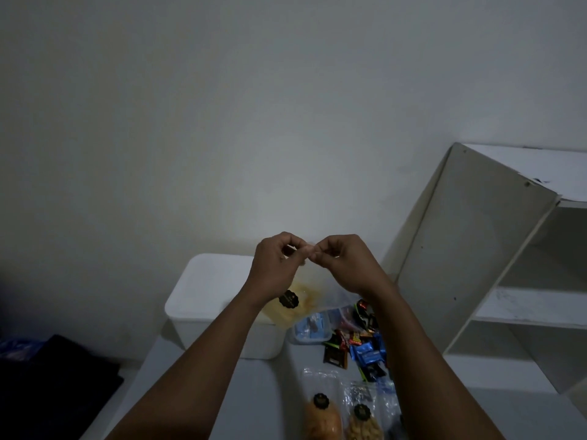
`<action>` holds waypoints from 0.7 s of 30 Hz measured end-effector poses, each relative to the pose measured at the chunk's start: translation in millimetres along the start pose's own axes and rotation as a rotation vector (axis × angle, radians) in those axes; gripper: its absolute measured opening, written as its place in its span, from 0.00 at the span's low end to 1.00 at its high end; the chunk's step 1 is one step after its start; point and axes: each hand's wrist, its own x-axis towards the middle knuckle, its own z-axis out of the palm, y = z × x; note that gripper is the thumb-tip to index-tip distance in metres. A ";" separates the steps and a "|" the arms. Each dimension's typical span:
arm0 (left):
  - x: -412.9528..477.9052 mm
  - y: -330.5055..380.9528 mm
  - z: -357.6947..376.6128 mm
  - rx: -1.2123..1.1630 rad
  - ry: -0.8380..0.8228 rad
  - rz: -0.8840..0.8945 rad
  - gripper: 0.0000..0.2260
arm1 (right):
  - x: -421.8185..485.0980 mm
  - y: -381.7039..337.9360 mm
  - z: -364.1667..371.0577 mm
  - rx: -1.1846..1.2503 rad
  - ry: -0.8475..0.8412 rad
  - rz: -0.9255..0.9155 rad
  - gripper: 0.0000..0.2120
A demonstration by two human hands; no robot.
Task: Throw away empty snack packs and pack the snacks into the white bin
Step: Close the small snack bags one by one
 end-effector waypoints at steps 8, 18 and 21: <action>2.8 1.0 -6.5 -0.038 0.153 -0.020 0.07 | -4.2 17.9 -0.4 -0.086 0.065 0.026 0.07; 8.1 -6.3 -14.3 -0.114 0.253 -0.072 0.07 | -18.4 34.1 10.6 -0.405 0.140 0.036 0.16; 8.4 -7.5 -13.7 -0.126 0.260 -0.084 0.07 | -18.1 34.7 12.3 -0.434 0.174 0.071 0.21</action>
